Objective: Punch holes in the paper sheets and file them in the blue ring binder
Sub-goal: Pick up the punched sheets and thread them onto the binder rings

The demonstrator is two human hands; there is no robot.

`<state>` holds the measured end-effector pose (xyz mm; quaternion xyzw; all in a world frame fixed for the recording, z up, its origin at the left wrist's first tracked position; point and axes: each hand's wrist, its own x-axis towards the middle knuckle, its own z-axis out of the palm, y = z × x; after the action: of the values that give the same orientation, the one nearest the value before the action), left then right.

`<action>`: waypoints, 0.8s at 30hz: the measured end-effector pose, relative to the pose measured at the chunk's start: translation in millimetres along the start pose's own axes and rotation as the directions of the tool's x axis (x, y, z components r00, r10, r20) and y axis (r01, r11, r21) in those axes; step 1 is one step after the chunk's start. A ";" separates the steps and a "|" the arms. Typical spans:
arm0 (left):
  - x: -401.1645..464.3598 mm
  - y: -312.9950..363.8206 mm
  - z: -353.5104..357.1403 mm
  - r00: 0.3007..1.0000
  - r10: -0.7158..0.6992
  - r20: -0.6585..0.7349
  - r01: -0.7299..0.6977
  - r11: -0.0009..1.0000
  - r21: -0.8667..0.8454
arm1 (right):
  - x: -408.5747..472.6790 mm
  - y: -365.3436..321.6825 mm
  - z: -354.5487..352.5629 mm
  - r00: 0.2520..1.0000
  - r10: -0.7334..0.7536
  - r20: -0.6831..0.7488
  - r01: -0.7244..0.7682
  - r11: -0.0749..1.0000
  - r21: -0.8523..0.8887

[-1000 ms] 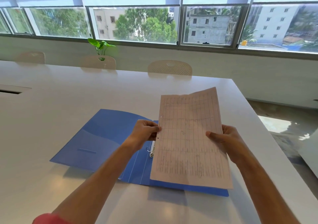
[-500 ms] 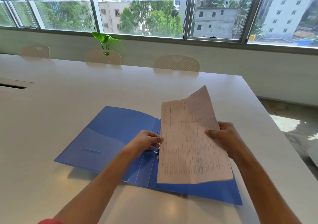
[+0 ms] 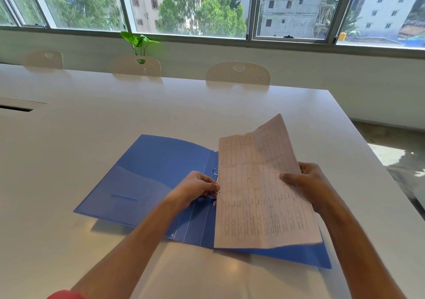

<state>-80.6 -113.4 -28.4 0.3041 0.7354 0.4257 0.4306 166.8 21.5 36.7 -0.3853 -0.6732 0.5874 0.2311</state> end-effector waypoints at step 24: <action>4.4 -2.6 10.5 0.992 0.101 -0.070 -0.094 0.991 0.092 | -2.7 -0.9 -3.3 0.999 -0.008 0.049 0.006 0.999 0.038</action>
<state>-73.4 -107.2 -35.2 0.3425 0.7533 0.4242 0.3678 170.7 21.4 38.6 -0.3640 -0.6688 0.6084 0.2237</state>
